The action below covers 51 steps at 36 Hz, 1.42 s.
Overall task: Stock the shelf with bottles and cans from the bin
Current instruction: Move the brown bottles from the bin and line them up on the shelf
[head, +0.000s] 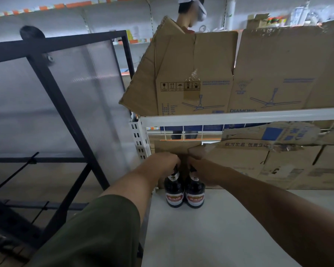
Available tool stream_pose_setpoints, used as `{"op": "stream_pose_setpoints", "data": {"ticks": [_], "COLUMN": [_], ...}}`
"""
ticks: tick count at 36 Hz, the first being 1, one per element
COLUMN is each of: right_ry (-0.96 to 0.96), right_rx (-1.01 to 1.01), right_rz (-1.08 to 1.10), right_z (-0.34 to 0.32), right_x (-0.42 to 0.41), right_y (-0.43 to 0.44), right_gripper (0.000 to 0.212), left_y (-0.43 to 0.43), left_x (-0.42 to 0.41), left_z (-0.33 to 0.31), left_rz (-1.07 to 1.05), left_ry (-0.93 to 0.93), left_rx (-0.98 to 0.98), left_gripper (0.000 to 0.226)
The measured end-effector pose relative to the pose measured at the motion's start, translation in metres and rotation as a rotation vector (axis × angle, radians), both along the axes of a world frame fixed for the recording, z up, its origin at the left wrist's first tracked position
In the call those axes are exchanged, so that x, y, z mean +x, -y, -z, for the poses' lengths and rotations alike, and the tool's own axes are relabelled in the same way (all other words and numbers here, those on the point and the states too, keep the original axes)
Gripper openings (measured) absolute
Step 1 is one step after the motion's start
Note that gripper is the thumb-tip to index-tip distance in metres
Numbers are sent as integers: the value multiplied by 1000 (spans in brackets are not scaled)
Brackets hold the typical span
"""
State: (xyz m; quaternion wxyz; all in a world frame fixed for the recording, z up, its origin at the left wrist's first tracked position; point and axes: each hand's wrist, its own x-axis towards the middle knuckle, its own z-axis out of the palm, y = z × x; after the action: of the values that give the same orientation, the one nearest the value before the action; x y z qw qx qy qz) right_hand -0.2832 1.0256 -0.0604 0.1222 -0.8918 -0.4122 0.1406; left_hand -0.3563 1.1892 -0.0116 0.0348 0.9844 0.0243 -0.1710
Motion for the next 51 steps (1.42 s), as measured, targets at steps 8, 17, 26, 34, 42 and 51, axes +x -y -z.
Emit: {"op": "stream_pose_setpoints", "data": {"ticks": [8,17,26,34,42,51], "right_ry": [-64,-78,-79,-162,-104,124], "right_rx": [12,16,27,91,-47,-196], "right_rz": [52,67,32,68,490,1267], "right_z": [1,-2,-14,-80,-110,-133], "right_x": [-1,-8,-15,-22,-32,-142], "right_y": [-4,-1,9,49,199,488], "right_gripper": [3,12,56,61,16,27], "left_y": [-2,-1,-8,22,149,406], "left_x": [-4,-2,-3,13,58,68], "left_z": [4,5,-4,-72,-91,-74], "left_rz": [4,4,83,244,492,807], "left_ry": [40,34,-1,234,317,157], "left_rx": [6,10,-10,-93,-302,-397], "left_gripper": [28,29,26,7,14,9]}}
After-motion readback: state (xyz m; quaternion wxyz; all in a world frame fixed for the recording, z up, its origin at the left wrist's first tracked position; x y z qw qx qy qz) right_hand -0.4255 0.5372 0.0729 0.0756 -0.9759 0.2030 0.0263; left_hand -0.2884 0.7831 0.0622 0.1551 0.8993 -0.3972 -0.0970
